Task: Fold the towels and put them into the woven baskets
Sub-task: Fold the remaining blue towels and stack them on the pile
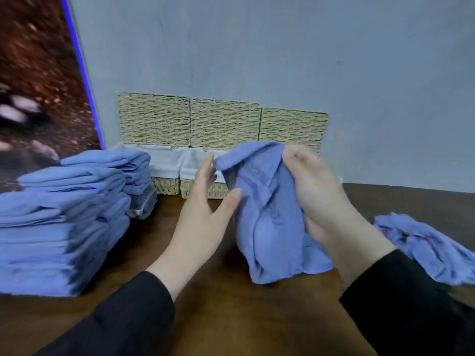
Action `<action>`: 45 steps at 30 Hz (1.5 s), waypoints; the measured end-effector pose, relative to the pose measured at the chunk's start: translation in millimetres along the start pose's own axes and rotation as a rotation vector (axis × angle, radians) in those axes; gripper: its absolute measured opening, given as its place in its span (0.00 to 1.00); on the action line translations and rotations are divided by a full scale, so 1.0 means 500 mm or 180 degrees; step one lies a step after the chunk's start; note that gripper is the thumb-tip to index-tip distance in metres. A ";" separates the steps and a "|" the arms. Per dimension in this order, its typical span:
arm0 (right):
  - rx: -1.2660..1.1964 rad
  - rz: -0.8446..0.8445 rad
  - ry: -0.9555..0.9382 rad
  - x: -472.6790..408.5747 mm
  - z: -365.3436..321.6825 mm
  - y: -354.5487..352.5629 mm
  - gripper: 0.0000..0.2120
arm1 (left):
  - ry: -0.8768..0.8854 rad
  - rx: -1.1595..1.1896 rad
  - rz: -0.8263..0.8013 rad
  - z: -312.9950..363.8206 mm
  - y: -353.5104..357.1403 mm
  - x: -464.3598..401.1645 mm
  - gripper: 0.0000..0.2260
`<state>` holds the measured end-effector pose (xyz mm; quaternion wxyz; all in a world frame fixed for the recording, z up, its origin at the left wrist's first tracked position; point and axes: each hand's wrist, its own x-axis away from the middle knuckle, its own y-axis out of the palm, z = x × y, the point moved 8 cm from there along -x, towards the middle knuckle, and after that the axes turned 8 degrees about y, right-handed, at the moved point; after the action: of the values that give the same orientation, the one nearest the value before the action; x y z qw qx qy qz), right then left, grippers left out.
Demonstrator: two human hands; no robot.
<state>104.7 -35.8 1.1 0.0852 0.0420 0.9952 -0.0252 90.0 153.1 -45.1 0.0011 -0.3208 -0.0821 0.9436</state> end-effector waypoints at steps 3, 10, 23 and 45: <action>0.0755 -0.0017 0.0338 0.004 0.143 0.014 0.14 | -0.0492 -0.0424 -0.0242 -0.116 -0.032 0.042 0.38; 0.1093 -0.0517 0.0337 0.036 0.224 0.053 0.08 | -0.0384 -0.0884 -0.1121 -0.186 0.010 0.017 0.32; 0.1652 -0.0882 0.0327 0.039 0.231 0.066 0.08 | 0.0257 -0.0491 -0.0804 -0.173 0.018 -0.021 0.12; 0.2006 0.0026 0.0426 0.157 0.251 -0.013 0.09 | -0.0752 -0.1434 -0.0896 -0.137 -0.114 0.150 0.15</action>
<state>47.9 -43.1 -135.9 0.0025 0.0720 0.9416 -0.3290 69.2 223.8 -135.3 0.0512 -0.1864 -0.3328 0.9230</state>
